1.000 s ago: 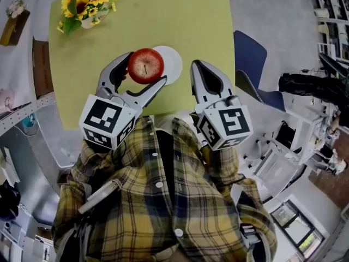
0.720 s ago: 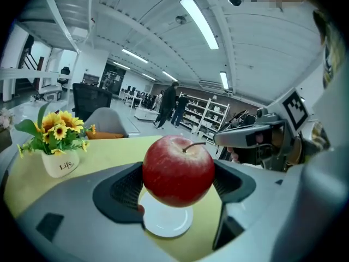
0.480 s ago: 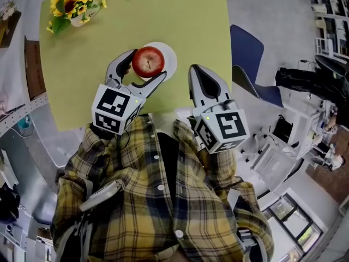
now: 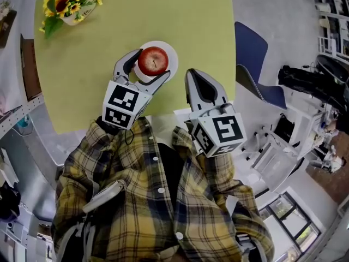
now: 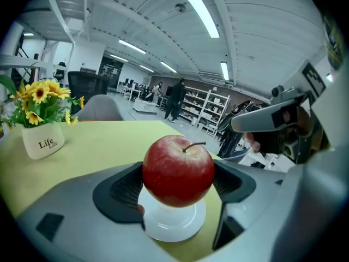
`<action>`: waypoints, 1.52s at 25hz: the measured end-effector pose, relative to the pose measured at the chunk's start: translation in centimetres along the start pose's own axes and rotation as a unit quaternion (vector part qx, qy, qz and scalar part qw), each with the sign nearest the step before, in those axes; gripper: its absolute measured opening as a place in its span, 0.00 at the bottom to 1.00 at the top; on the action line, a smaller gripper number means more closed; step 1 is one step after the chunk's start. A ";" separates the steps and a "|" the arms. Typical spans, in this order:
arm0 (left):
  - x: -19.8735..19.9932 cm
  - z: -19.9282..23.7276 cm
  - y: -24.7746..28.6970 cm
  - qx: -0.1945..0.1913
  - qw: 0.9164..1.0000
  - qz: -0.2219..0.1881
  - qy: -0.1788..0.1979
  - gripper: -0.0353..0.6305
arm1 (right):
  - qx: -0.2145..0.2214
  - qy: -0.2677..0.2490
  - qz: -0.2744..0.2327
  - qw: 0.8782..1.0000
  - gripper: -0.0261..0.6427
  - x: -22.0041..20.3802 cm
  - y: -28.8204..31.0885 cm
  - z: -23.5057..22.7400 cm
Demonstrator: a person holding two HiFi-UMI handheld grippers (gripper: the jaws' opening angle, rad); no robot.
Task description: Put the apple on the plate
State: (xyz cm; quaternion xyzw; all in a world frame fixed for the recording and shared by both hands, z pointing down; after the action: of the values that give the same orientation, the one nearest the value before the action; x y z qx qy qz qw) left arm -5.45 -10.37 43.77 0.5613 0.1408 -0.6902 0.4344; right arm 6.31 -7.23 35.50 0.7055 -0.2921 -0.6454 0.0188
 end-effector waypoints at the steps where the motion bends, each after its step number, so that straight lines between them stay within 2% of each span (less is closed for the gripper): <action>1: -0.4 0.0 0.3 0.000 1.000 0.004 0.001 0.66 | 0.002 0.002 0.003 1.000 0.03 -0.3 0.2 -0.1; 7: -2.5 0.4 2.1 0.001 1.000 0.013 -0.002 0.66 | 0.016 0.028 0.011 0.999 0.03 -1.9 1.6 -0.3; 20: -5.8 0.6 3.8 0.007 0.999 0.045 0.009 0.66 | 0.023 0.040 0.025 0.999 0.03 -3.5 2.0 -1.2; 31: -6.8 0.0 4.5 0.016 0.997 0.071 0.033 0.66 | 0.027 0.049 0.027 0.998 0.03 -3.5 2.0 -2.1; 38: -6.6 0.2 4.5 0.017 0.997 0.071 0.026 0.66 | 0.034 0.048 0.025 0.998 0.03 -3.6 2.2 -2.2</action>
State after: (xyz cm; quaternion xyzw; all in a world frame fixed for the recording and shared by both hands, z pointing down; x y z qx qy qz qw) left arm -2.20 -10.22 51.09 0.5952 0.0997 -0.6451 0.4687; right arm 7.52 -8.25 40.03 0.7285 -0.3302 -0.5997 0.0252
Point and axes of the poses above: the fingertips, and each gripper's own axes: y forward along the fingers, z to its left, x out of its top, the point moved 5 cm from there along -y, backward along the fingers, and after that the axes turned 12 degrees about -z, right-handed, at the moved point
